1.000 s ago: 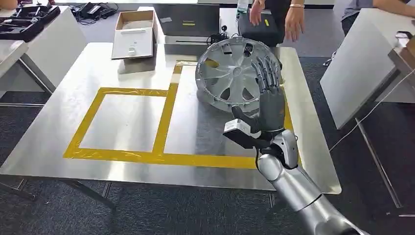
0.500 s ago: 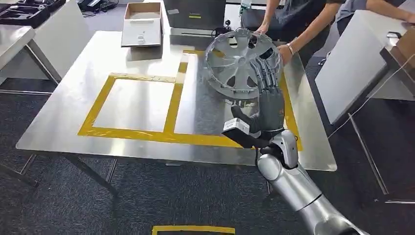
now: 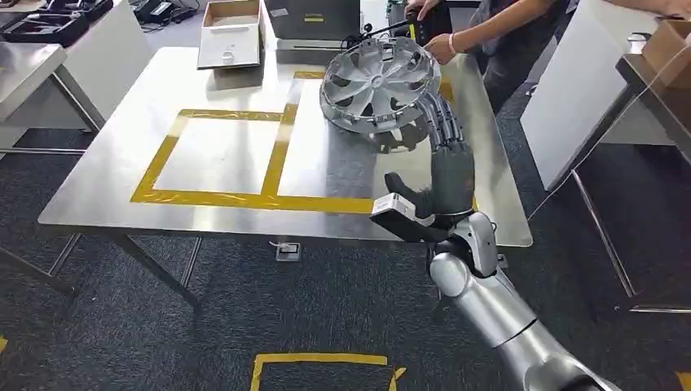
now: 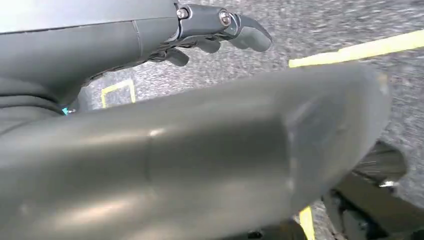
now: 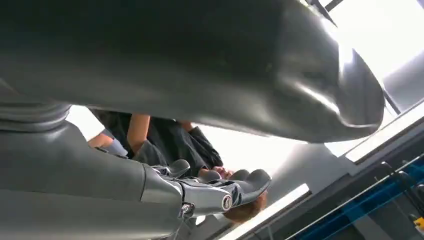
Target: Take the parts from the cabinet and place them on the table.
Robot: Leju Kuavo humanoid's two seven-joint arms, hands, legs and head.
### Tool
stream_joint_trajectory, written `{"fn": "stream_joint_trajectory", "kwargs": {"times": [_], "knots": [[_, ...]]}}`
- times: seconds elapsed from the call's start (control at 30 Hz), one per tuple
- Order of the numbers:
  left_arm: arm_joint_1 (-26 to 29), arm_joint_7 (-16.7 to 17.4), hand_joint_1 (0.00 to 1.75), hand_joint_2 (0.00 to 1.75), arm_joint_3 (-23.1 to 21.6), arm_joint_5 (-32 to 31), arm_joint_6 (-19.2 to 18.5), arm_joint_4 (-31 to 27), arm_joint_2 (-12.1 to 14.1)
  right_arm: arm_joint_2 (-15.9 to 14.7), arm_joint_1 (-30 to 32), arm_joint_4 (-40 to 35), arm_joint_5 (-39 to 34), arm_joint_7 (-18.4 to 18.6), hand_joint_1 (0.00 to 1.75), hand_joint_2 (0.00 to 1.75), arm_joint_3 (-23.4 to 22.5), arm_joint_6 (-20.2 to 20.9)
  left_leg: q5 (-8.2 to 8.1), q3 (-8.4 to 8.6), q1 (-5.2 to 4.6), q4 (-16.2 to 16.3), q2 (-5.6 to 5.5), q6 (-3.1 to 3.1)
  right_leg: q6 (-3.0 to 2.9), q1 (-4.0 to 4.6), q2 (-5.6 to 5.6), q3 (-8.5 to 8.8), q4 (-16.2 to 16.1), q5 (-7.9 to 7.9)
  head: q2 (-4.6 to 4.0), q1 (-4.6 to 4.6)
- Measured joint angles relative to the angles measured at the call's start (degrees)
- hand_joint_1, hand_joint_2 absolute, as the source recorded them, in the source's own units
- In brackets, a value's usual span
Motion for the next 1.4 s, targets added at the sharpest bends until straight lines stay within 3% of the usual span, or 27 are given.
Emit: {"fn": "stream_joint_trajectory", "kwargs": {"times": [0.03, 0.1, 0.23, 0.27, 0.3, 0.37, 0.4, 0.47, 0.53, 0.57, 0.6, 0.63, 0.73, 0.77, 0.83, 0.9, 0.93, 0.97, 1.03, 1.07, 1.1, 1.13, 1.23, 1.27, 1.3, 1.37, 1.4], "knots": [[-0.06, 0.0, 0.0, 0.0, 0.0, 0.0, 0.0, -0.02, 0.04, 0.0, -0.01, 0.0, 0.02, 0.0, 0.0, 0.0, 0.02, -0.02, 1.15, 3.84, 0.13, -4.87, 0.0, 0.06, 0.29, -0.04, 0.01, -0.82, 0.11, 0.67, 0.0, 0.0], [-0.32, -0.07, 0.0, 0.0, 0.0, 0.0, 0.0, -0.02, 0.04, -0.04, -0.1, -0.02, 0.09, 0.02, 0.0, 0.0, -0.02, -0.11, -2.59, 10.38, -0.24, -14.7, -0.24, 0.64, 1.11, 0.14, 0.01, -1.71, 0.51, 1.6, 0.0, 0.06], [-0.34, -0.09, 0.0, 0.0, 0.0, 0.04, 0.0, 0.02, -0.13, -0.04, 0.19, 0.0, 0.68, 0.07, 0.0, 0.0, -0.02, -0.11, -0.77, 8.35, -0.56, -14.47, -0.14, 3.12, 2.67, -0.34, 0.07, -1.87, -0.31, 3.78, 0.0, 0.04], [-0.37, 0.02, 0.0, 0.0, 0.0, 0.2, 0.0, 0.02, -0.13, -0.13, 0.27, 0.0, 0.68, 0.13, 0.0, 0.0, -0.04, -0.09, -0.12, 7.66, -0.45, -14.47, 0.19, 3.59, 2.93, -0.47, 0.1, -2.42, 0.74, 1.44, 0.0, 0.22], [-0.36, 0.09, 0.0, 0.0, 0.0, 0.28, 0.0, 0.0, -0.09, -0.15, 0.18, 0.0, 0.68, 0.13, 0.0, 0.0, -0.04, -0.07, 0.59, 6.83, -0.45, -14.45, 0.21, 3.97, 3.16, -0.44, 0.11, -3.4, 3.49, -2.48, 0.0, 0.26], [-0.43, 0.07, 0.0, 0.0, 0.02, 0.35, 0.0, 0.0, -0.11, -0.15, -0.02, 0.04, 0.68, 0.0, 0.0, 0.0, -0.04, -0.07, 2.05, 5.26, -0.61, -14.4, 0.28, 4.21, 3.45, -0.43, 0.13, -5.4, 11.74, -9.03, 0.0, 0.26], [-0.42, 0.07, 0.0, 0.0, 0.02, 0.35, 0.0, 0.0, -0.13, -0.15, 0.01, 0.11, 0.68, -0.02, 0.0, 0.0, -0.04, -0.04, 2.88, 4.13, -0.71, -14.29, 0.28, 4.26, 3.47, -0.4, 0.13, -6.01, 15.96, -10.44, 0.0, 0.33], [-0.33, 0.07, 0.0, 0.0, 0.02, 0.35, 0.0, 0.0, -0.13, -0.15, 0.0, 0.37, 0.66, -0.02, 0.0, 0.0, -0.04, -0.09, 4.22, 1.98, -0.83, -13.89, 0.32, 4.16, 3.17, -0.26, 0.14, -4.37, 17.73, -7.73, 0.0, 0.31], [-0.34, 0.07, 0.0, 0.0, 0.02, 0.35, 0.0, 0.0, -0.18, -0.15, -0.08, 0.48, 0.66, -0.02, 0.0, 0.0, -0.04, -0.11, 5.21, 0.4, -0.89, -13.47, 0.33, 3.98, 2.5, 0.13, 0.14, 1.44, 11.31, -4.21, 0.0, 0.31], [-0.44, 0.05, 0.0, 0.0, 0.02, 0.35, -0.02, 0.0, -0.28, -0.15, -0.32, 0.48, 0.66, -0.02, 0.0, 0.0, -0.04, -0.13, 5.7, 0.01, -0.83, -13.25, 0.34, 3.85, 1.9, 0.43, 0.17, 5.61, 5.92, -4.74, 0.0, 0.33], [-0.43, 0.06, 0.0, 0.0, 0.02, 0.35, -0.04, 0.0, -0.44, -0.15, -0.66, 0.48, 0.68, 0.0, 0.0, 0.0, -0.04, -0.15, 6.16, -0.34, -1.07, -13.21, 0.28, 3.45, 1.17, 0.86, 0.09, 8.72, 0.89, -7.59, 0.0, 0.31], [-0.48, 0.02, 0.0, 0.0, 0.02, 0.29, -0.11, 0.0, -0.44, -0.15, -0.88, 0.48, 0.74, 0.0, 0.0, 0.0, -0.04, -0.35, 6.64, -0.26, -0.9, -13.38, 0.32, 3.09, 1.24, 0.94, 0.11, 9.02, 0.06, -7.79, 0.0, 0.24], [-0.43, 0.02, 0.0, 0.0, 0.02, 0.11, -0.35, 0.0, -0.39, -0.15, -0.86, 0.48, 1.33, 0.39, 0.0, 0.0, -0.04, -0.46, 8.32, -0.44, -0.9, -14.18, 0.27, 1.91, 0.13, 0.91, 0.1, 7.92, -0.68, -6.21, 0.0, 0.44], [-0.39, 0.07, 0.0, 0.0, 0.0, 0.0, -0.42, 0.0, -0.33, -0.13, -0.91, 0.48, 1.71, 0.5, 0.0, 0.0, -0.04, -0.44, 7.19, -0.82, -0.63, -13.56, 0.13, 1.66, -0.07, 0.63, -0.15, 7.49, -0.93, -5.27, 0.0, 0.5], [-0.31, 0.24, 0.0, 0.0, 0.02, -0.04, -0.46, 0.0, -0.31, -0.11, -0.83, 0.46, 2.05, 1.01, 0.0, 0.0, -0.04, -0.39, -0.31, -2.68, -0.59, -7.95, 0.03, 1.21, -0.71, 0.5, -0.11, 5.66, -0.97, -3.86, 0.0, 0.07], [-0.37, 0.26, 0.0, 0.0, 0.0, -0.02, -0.5, 0.02, -0.33, -0.11, -0.69, 0.46, 2.21, 0.98, 0.0, 0.0, -0.04, -0.26, -4.91, -4.38, -0.4, -0.07, 0.04, 0.71, -0.67, 0.51, -0.12, 3.88, -0.82, -2.47, 0.0, 0.07], [-0.42, 0.26, 0.0, 0.0, 0.02, 0.0, -0.5, 0.02, -0.31, -0.09, -0.62, 0.46, 2.23, 1.01, 0.0, 0.0, -0.04, -0.11, -4.66, -4.44, -0.3, 2.63, 0.04, 0.55, -0.55, 0.48, -0.18, 3.15, -0.71, -1.81, 0.0, 0.06], [-0.46, 0.26, 0.0, 0.0, 0.02, 0.04, -0.5, 0.02, -0.31, -0.07, -0.48, 0.46, 2.27, 1.01, 0.0, 0.0, -0.04, -0.07, -2.62, -3.59, -0.18, 3.26, 0.05, 0.4, -0.37, 0.43, -0.23, 2.09, -0.58, -1.12, 0.0, 0.04], [-0.48, 0.24, 0.0, 0.0, 0.02, 0.28, -0.5, 0.0, -0.24, -0.07, -0.38, 0.48, 2.43, 1.01, 0.0, 0.0, -0.04, 0.09, 2.0, 1.25, 0.11, -1.74, 0.06, 0.17, 0.16, 0.17, -0.28, 0.1, -0.11, 0.17, 0.0, 0.04], [-0.55, 0.22, 0.0, 0.0, 0.02, 0.35, -0.5, -0.02, -0.24, -0.07, -0.42, 0.46, 2.49, 1.01, 0.0, 0.0, -0.04, 0.09, 1.92, 5.15, 0.3, -6.8, 0.04, 0.06, 0.54, 0.07, -0.27, -0.67, 0.28, 0.64, 0.0, 0.04], [-0.75, 0.22, 0.0, 0.0, 0.02, 0.35, -0.5, 0.0, -0.35, -0.09, -0.46, 0.44, 2.53, 0.96, 0.0, 0.0, -0.04, 0.07, -1.33, 8.41, 0.08, -11.65, -0.06, -0.06, 0.98, 0.23, -0.27, -1.15, 0.56, 1.04, 0.0, -0.04], [-0.76, 0.04, 0.0, 0.0, 0.02, 0.35, -0.5, -0.02, -0.3, -0.09, -0.53, 0.46, 2.6, 0.9, 0.0, 0.0, -0.07, 0.07, -2.08, 9.25, -0.34, -13.61, -0.34, 1.18, 1.38, 0.26, -0.31, -1.36, 0.75, 1.48, 0.0, 0.18], [-0.72, -0.02, 0.0, 0.0, 0.07, 0.46, -0.59, -0.02, -0.33, 0.13, -0.96, 0.59, 2.6, 0.85, 0.0, 0.0, -0.04, 0.5, -0.89, 7.69, -0.65, -13.54, -0.15, 2.77, 2.45, -0.08, -0.32, -1.45, 0.12, 3.31, 0.0, 0.22], [-0.74, -0.02, 0.0, 0.0, 0.09, 0.5, -0.7, 0.02, -0.35, 0.18, -1.31, 1.14, 2.51, 0.9, 0.0, 0.0, -0.04, 0.79, -0.19, 7.2, -0.44, -13.64, 0.18, 3.43, 2.73, -0.31, -0.28, -1.82, 0.59, 2.38, 0.0, 0.24], [-0.76, -0.02, 0.0, 0.0, 0.09, 0.55, -0.7, 0.0, -0.33, 0.26, -1.87, 1.66, 2.51, 0.87, 0.0, 0.0, -0.04, 1.16, 0.48, 6.47, -0.44, -13.64, 0.2, 3.69, 2.96, -0.3, -0.24, -2.65, 2.19, -0.62, 0.0, 0.33], [-0.95, 0.0, 0.0, 0.0, 0.09, 0.79, -0.7, -0.02, -0.28, 0.72, -3.39, 2.76, 2.76, 1.09, 0.0, 0.0, -0.04, 1.29, 2.08, 4.73, -0.56, -13.62, 0.25, 4.13, 3.28, -0.3, -0.2, -4.92, 10.16, -8.03, 0.0, 0.42], [-0.99, 0.09, 0.0, 0.0, 0.09, 0.83, -0.7, -0.02, -0.31, 1.03, -3.84, 3.04, 3.15, 1.4, 0.0, 0.0, -0.04, 1.31, 2.92, 3.68, -0.66, -13.55, 0.29, 4.22, 3.33, -0.28, -0.19, -5.78, 14.58, -10.31, 0.0, 0.39]]}}
